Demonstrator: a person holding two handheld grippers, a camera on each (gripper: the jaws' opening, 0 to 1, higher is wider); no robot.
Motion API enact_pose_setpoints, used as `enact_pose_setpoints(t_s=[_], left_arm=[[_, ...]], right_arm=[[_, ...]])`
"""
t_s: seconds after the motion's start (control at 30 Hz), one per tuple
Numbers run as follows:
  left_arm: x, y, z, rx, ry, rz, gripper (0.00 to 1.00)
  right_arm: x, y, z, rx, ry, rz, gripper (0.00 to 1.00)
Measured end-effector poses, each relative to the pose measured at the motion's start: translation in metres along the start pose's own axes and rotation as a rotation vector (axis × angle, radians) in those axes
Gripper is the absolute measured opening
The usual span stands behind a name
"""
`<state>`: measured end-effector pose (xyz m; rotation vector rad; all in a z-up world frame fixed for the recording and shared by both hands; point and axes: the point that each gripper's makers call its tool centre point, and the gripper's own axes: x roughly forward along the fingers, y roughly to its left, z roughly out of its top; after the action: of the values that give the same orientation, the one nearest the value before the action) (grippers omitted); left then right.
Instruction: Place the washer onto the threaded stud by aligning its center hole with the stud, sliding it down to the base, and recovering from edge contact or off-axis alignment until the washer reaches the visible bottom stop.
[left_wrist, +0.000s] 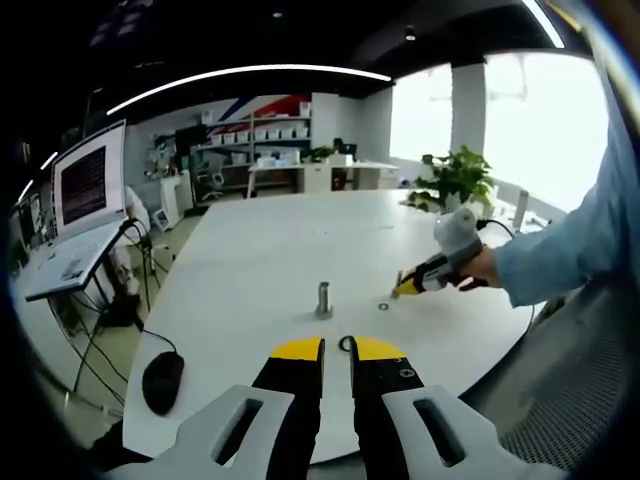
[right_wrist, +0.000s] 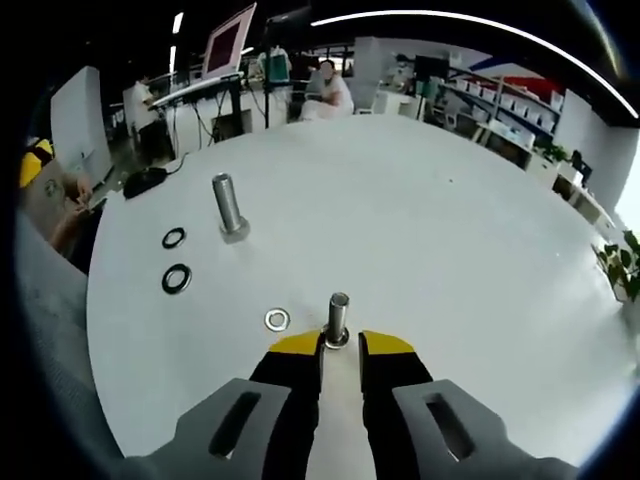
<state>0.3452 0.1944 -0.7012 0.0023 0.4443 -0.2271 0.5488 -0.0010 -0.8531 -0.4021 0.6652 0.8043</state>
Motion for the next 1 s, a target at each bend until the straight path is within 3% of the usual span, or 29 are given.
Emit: enact_pose_setpoints(t_s=[1.0], left_arm=[[0.0,0.0,0.0,0.0,-0.002,0.001,0.08]], right_arm=[[-0.003,0.008,-0.014,0.045,0.019,0.007,0.15]])
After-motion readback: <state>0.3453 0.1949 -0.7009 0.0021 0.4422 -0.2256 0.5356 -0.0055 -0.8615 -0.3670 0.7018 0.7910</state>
